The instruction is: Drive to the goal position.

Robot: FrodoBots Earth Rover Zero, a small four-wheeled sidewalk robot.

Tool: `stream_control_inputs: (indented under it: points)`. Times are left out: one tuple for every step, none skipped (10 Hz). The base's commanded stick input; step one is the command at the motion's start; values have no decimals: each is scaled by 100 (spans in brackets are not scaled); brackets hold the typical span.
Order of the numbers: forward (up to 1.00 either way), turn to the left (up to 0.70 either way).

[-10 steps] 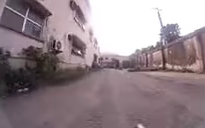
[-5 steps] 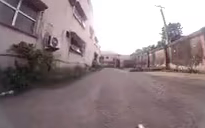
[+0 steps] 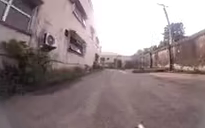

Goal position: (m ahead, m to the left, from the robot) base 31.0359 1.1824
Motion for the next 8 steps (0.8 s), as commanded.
stream_control_inputs:
  points:
    - [100,-40]
    - [100,-33]
    - [100,0]
    - [100,0]
    - [100,0]
    - [100,0]
    - [100,0]
    - [100,0]
